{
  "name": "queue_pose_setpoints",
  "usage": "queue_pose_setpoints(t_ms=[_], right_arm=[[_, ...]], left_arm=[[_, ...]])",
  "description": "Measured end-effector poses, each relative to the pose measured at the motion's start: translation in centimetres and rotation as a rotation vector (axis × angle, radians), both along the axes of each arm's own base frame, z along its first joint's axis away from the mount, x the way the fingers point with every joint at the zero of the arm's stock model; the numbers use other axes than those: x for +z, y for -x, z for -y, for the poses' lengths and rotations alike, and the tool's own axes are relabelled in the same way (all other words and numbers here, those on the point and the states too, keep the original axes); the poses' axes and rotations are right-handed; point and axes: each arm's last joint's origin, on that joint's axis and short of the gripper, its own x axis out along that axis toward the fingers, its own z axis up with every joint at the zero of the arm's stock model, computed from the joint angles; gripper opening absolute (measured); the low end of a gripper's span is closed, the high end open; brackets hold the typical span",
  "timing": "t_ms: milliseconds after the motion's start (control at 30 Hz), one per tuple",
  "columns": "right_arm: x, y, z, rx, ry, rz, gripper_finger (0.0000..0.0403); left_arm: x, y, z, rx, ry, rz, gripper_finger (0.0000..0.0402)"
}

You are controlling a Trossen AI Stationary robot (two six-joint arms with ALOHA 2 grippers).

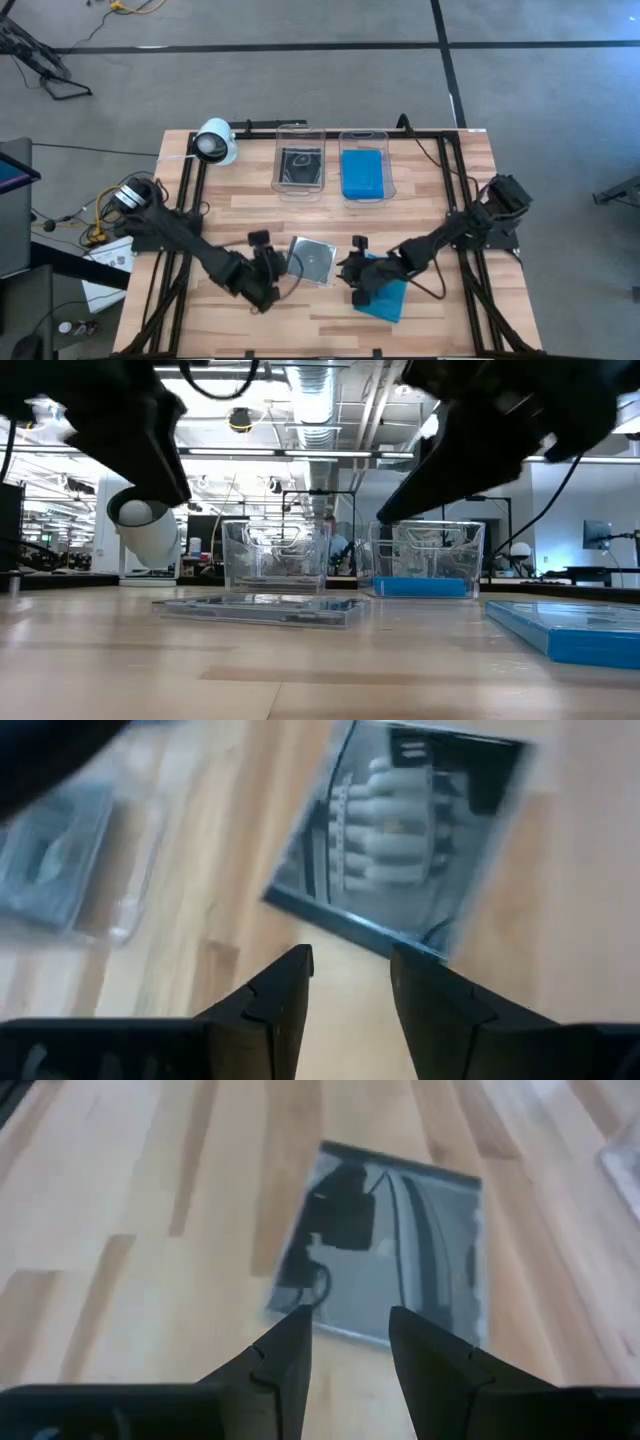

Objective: Pick & place jewel cases by type
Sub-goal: Put the black CD case into the left transparent bin

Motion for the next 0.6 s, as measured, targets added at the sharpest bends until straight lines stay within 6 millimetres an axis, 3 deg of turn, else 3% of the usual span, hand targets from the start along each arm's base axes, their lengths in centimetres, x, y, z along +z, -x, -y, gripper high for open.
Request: queue_pose_setpoints(t_ms=[200,467,600], right_arm=[[-0.5,-0.3,0.8,-0.022,0.019,-0.025,0.0127],[-0.9,-0.1,1.1,-0.033,0.041,-0.070,0.0127],[-0.9,0.1,0.7,-0.013,0.036,-0.075,0.0127]], left_arm=[[-1.8,2.2,-4.4,0.178,0.138,0.106,0.0137],[-5.2,4.3,-8.6,0.171,0.620,0.412,0.0137],[-7.0,5.5,-10.1,0.222,0.776,0.459,0.0141]])
